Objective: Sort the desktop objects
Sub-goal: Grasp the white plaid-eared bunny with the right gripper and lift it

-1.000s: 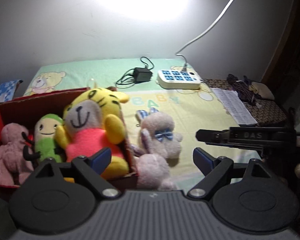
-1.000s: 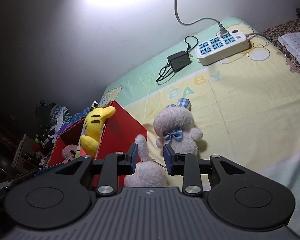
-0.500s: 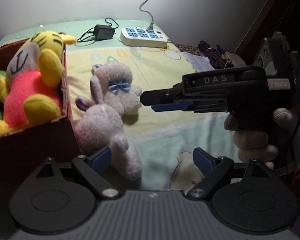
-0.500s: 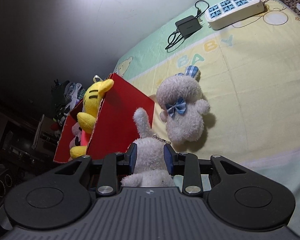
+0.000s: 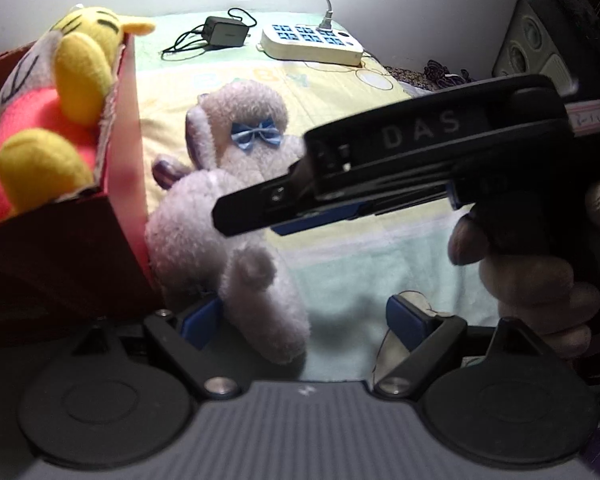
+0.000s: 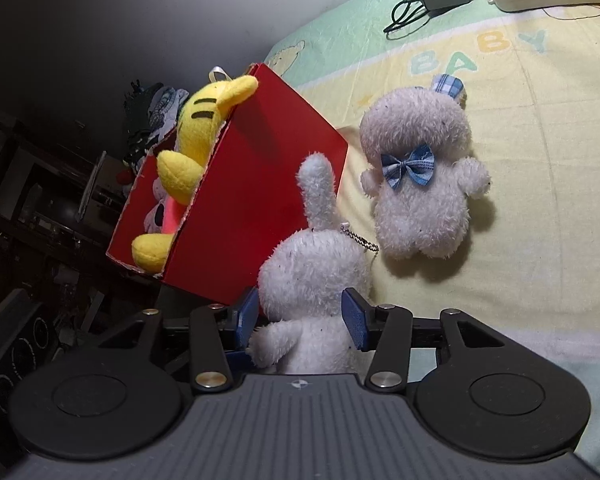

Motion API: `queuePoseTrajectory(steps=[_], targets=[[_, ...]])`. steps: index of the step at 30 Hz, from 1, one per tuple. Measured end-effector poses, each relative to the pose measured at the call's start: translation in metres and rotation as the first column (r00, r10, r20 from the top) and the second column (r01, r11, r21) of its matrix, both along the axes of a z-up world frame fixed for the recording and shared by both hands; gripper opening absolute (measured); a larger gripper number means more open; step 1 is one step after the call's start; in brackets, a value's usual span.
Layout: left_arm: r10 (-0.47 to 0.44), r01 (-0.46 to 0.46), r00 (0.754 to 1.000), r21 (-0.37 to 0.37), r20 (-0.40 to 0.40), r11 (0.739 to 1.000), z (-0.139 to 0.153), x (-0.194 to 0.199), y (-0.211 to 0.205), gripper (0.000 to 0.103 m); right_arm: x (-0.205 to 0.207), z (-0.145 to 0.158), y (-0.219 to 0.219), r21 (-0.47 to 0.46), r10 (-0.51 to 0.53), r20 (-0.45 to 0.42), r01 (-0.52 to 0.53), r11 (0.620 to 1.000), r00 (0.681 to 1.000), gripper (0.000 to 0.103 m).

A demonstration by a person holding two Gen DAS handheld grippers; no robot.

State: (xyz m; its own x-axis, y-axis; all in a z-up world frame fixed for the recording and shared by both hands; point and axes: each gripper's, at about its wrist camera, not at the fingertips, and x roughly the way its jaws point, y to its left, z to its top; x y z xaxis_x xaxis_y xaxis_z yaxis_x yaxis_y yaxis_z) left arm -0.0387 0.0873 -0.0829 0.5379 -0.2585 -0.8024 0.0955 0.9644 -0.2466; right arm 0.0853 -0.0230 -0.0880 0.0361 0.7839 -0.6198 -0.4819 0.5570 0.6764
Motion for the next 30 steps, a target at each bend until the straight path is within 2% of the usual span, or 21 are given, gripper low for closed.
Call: queuePoseTrajectory(steps=[4,8,13,15,17,20,25,28,30], targets=[[-0.027,0.027,1.000,0.015,0.015,1.000,-0.002,0.002,-0.007,0.088,0.004,-0.016,0.000,-0.041,0.000,-0.047,-0.002,0.999,0.999,0.052],[-0.069,0.069,0.997,-0.004,0.035,0.998,0.005,0.004,-0.012,0.088,0.008,-0.021,-0.019,-0.012,-0.034,-0.086,0.033,0.999,0.996,0.041],[-0.155,0.157,0.986,-0.022,0.053,0.987,0.011,0.007,-0.028,0.088,0.008,-0.025,-0.049,0.018,-0.081,-0.130,0.084,0.996,0.988,0.035],[-0.198,0.200,0.978,-0.024,0.062,0.980,0.013,0.006,-0.033,0.088,0.006,-0.028,-0.062,0.027,-0.101,-0.150,0.107,0.994,0.984,0.029],[-0.219,0.223,0.973,-0.039,0.074,0.974,0.016,0.003,-0.033,0.088,0.005,-0.031,-0.074,0.026,-0.127,-0.161,0.133,0.991,0.979,0.019],[-0.210,0.214,0.976,-0.085,0.063,0.973,0.014,0.005,-0.022,0.088,0.004,-0.036,-0.090,-0.001,-0.183,-0.160,0.185,0.983,0.970,0.019],[-0.101,0.100,0.995,-0.130,-0.004,0.987,-0.001,0.017,0.001,0.088,-0.001,-0.035,-0.104,0.012,-0.228,-0.153,0.232,0.973,0.962,0.023],[-0.055,0.052,0.998,-0.115,-0.019,0.992,-0.007,0.024,0.000,0.088,0.002,-0.032,-0.107,0.065,-0.261,-0.166,0.274,0.959,0.951,0.028],[-0.027,0.025,0.999,-0.065,-0.027,0.998,-0.010,0.028,-0.005,0.088,0.006,-0.029,-0.105,0.122,-0.273,-0.178,0.297,0.947,0.945,0.037]])
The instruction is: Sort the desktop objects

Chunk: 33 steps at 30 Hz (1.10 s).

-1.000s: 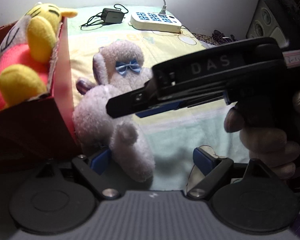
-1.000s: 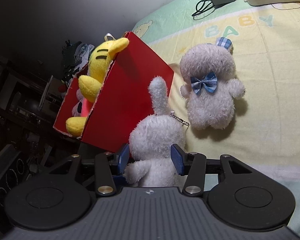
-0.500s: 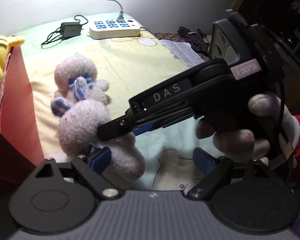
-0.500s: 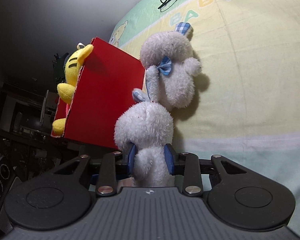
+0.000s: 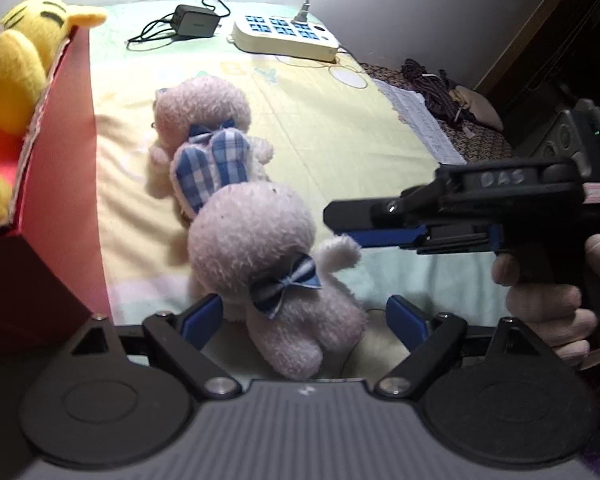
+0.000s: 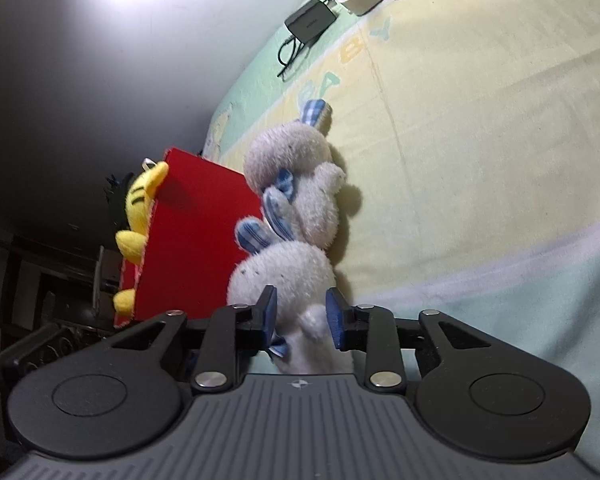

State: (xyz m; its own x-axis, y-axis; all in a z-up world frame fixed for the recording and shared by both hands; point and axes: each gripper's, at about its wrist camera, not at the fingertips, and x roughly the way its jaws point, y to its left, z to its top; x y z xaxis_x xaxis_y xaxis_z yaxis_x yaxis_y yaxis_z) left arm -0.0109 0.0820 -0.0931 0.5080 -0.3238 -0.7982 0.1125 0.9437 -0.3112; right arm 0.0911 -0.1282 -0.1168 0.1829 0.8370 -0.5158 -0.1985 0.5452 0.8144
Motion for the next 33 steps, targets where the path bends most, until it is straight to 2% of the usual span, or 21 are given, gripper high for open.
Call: queuePoseTrajectory(steps=[2,4,8,13,18,27,33], targets=[[0.015,-0.015,1.000,0.067,0.001,0.998,-0.004,0.003,-0.008,0.088,0.004,0.000,0.005,0.024,-0.008,0.000,0.008,1.000,1.000,0.049],[0.012,-0.011,1.000,0.106,-0.012,0.994,-0.010,0.008,-0.014,0.088,0.006,-0.003,0.015,0.023,0.014,0.002,-0.014,1.000,1.000,0.052],[0.011,-0.009,1.000,0.119,-0.019,0.993,-0.014,0.014,-0.017,0.088,0.006,-0.013,0.032,-0.012,0.048,-0.003,-0.048,0.999,0.999,0.057],[0.014,-0.012,1.000,0.112,-0.023,0.994,-0.015,0.017,-0.015,0.087,0.008,-0.022,0.029,0.028,0.032,-0.071,-0.030,0.999,0.997,0.056],[-0.034,0.034,0.999,0.117,0.001,0.993,-0.007,0.013,-0.024,0.086,0.001,-0.018,0.015,0.056,0.032,-0.093,-0.027,0.998,0.995,0.053],[-0.146,0.135,0.985,0.121,0.089,0.983,0.023,-0.001,-0.045,0.086,-0.021,0.009,-0.020,0.109,-0.047,-0.047,0.052,0.993,0.998,0.052],[-0.158,0.145,0.976,0.095,0.149,0.985,0.045,-0.008,-0.044,0.086,-0.031,0.029,-0.028,0.138,-0.083,0.011,0.080,0.987,0.997,0.053]])
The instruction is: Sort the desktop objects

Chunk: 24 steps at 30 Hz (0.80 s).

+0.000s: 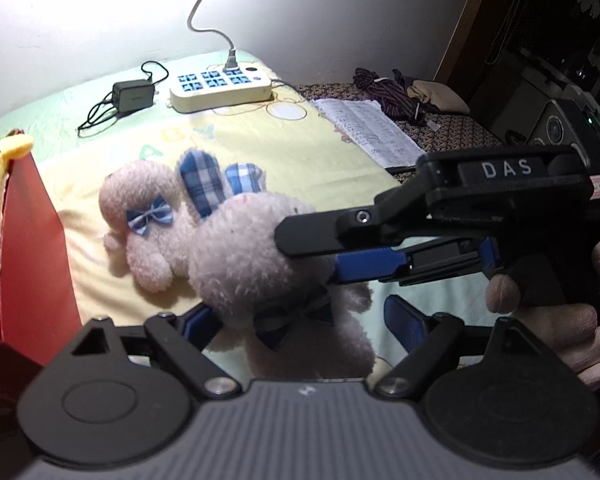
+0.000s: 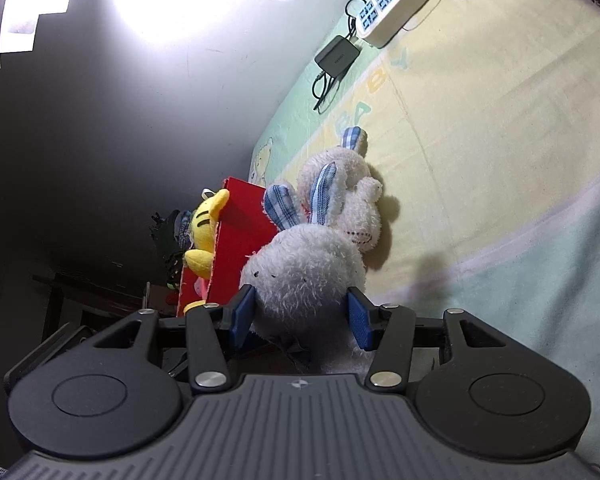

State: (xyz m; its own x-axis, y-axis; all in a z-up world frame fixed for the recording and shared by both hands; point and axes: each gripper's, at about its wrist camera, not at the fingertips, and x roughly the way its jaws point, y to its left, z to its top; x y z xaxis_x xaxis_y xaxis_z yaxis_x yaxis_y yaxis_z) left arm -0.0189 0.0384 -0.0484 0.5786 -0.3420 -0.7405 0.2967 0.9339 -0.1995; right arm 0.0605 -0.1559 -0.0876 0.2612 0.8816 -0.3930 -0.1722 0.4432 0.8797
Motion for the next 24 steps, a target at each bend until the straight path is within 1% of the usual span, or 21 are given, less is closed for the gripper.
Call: queuePoseTrajectory(steps=[5,11,16,19,22,24], targets=[[0.014,-0.013,0.998,-0.034,0.057,0.999,0.016,-0.008,0.013,0.086,-0.004,0.015,0.006,0.019,0.004,0.046,-0.005,1.000,0.999,0.053],[0.028,-0.019,0.991,-0.064,0.133,0.998,0.043,-0.017,0.050,0.086,-0.011,0.044,0.037,0.040,-0.021,0.144,0.015,0.999,0.989,0.052],[0.076,-0.058,0.976,-0.091,0.205,0.994,0.067,-0.027,0.105,0.086,-0.015,0.070,0.090,0.066,-0.022,0.229,0.007,0.998,0.973,0.052],[0.112,-0.091,0.966,-0.101,0.234,0.991,0.076,-0.032,0.142,0.086,-0.016,0.078,0.127,0.081,-0.003,0.249,-0.017,0.997,0.969,0.052],[0.144,-0.118,0.962,-0.123,0.232,0.985,0.079,-0.037,0.181,0.086,-0.018,0.083,0.164,0.086,0.000,0.261,-0.024,0.996,0.965,0.053],[0.165,-0.140,0.957,-0.116,0.240,0.983,0.079,-0.042,0.200,0.086,-0.016,0.084,0.188,0.094,0.008,0.257,-0.033,0.995,0.966,0.053]])
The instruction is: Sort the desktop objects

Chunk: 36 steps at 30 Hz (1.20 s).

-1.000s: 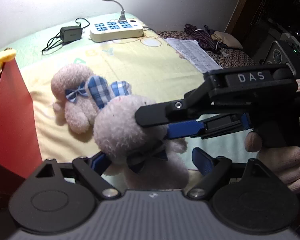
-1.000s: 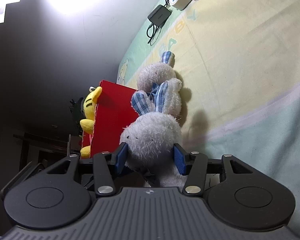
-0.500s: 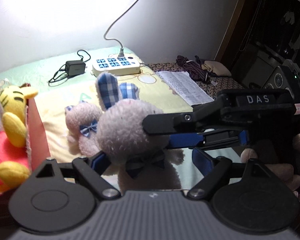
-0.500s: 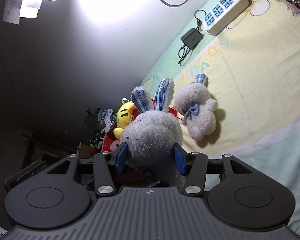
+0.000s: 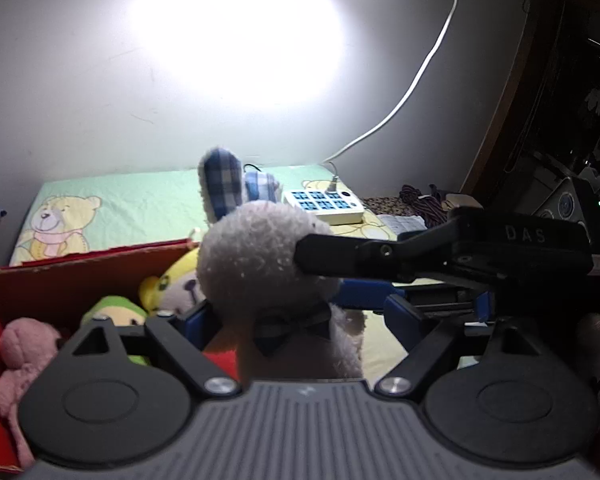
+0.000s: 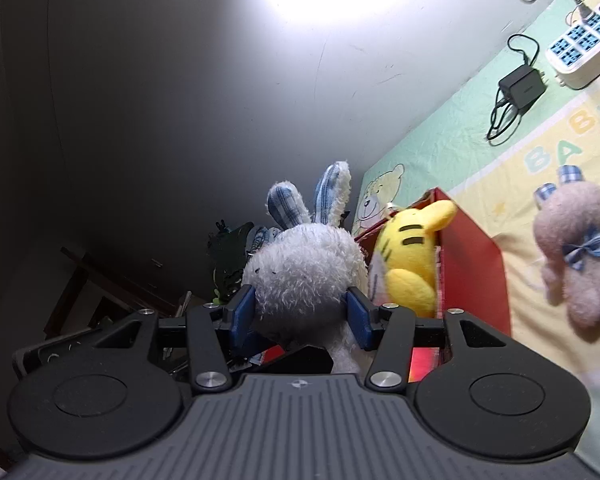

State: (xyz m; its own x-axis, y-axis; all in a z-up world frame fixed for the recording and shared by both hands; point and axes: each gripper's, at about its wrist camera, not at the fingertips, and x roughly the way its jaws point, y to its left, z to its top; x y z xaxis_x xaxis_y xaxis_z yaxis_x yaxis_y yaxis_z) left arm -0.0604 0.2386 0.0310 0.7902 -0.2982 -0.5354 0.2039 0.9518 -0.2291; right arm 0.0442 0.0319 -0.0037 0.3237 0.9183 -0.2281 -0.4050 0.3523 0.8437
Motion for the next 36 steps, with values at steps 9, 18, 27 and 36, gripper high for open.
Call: queuePoseTrajectory(steps=[9,18,27,36], targets=[[0.110,-0.109,0.994,0.016,-0.011,0.994,-0.004,-0.006,0.079,0.086,-0.006,-0.009,0.086,-0.008,0.081,-0.036,-0.081,0.997,0.996,0.052],[0.149,-0.148,0.984,0.009,-0.103,0.989,-0.030,-0.005,0.122,0.086,0.000,-0.024,0.133,-0.094,0.094,-0.106,-0.104,0.990,0.990,0.053],[0.133,-0.134,0.976,0.009,-0.174,0.991,-0.057,0.009,0.144,0.086,0.005,-0.037,0.137,-0.154,0.078,-0.181,-0.107,0.982,0.980,0.052],[0.105,-0.107,0.975,0.003,-0.198,0.994,-0.065,0.014,0.146,0.088,0.006,-0.039,0.131,-0.226,0.079,-0.176,-0.118,0.967,0.981,0.051]])
